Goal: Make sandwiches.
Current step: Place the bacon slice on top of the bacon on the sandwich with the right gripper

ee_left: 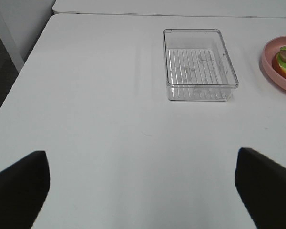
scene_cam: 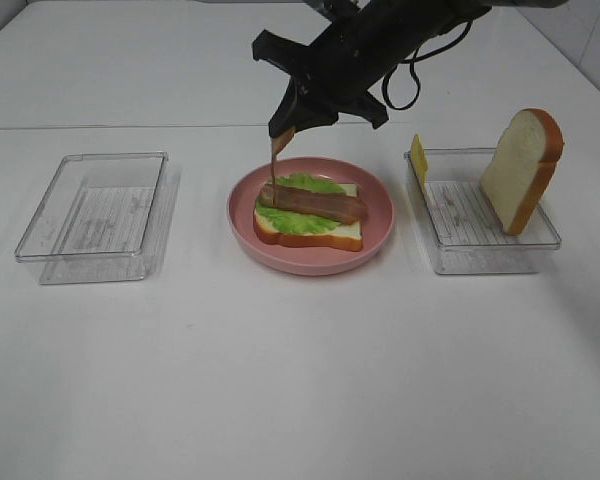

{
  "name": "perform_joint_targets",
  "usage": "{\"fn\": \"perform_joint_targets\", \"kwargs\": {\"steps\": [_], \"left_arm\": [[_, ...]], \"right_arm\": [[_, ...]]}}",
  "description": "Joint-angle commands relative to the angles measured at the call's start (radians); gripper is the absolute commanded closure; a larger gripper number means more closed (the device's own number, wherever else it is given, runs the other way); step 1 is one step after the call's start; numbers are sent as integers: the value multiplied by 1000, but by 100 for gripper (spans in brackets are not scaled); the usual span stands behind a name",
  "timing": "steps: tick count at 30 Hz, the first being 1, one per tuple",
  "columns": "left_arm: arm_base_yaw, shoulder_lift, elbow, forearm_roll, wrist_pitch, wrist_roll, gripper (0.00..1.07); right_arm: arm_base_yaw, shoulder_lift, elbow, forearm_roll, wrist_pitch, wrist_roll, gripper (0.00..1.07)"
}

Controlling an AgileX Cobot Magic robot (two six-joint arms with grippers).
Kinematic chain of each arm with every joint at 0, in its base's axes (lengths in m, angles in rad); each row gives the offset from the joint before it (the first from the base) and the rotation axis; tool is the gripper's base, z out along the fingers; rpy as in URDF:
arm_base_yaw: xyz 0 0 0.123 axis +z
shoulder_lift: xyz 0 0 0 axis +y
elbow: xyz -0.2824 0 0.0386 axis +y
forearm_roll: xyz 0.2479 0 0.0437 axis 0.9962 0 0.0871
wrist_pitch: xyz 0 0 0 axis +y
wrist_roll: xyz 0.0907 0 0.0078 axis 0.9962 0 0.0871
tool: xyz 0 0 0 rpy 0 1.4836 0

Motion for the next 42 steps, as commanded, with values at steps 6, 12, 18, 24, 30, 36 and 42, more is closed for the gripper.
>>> {"fn": "perform_joint_targets", "kwargs": {"steps": [6, 12, 18, 24, 30, 36, 42], "left_arm": [[4, -18, 2, -9, -16, -6, 7], [4, -18, 2, -9, -16, -6, 7], [4, -18, 2, -9, -16, -6, 7], [4, -18, 2, -9, -16, -6, 7], [4, -18, 2, -9, -16, -6, 7], [4, -18, 2, -9, -16, -6, 7], [4, -18, 2, -9, -16, -6, 7]], "right_arm": [[-2, 11, -8, -86, 2, -20, 107], [-2, 27, -8, -228, -2, 36, 107], [-2, 55, -8, -285, -7, 38, 107], [-2, 56, -8, -405, -58, 86, 107], [-2, 56, -8, -444, -69, 102, 93], [-2, 42, -8, -447, -58, 109, 38], [-2, -35, -16, -418, -45, 110, 8]]}}
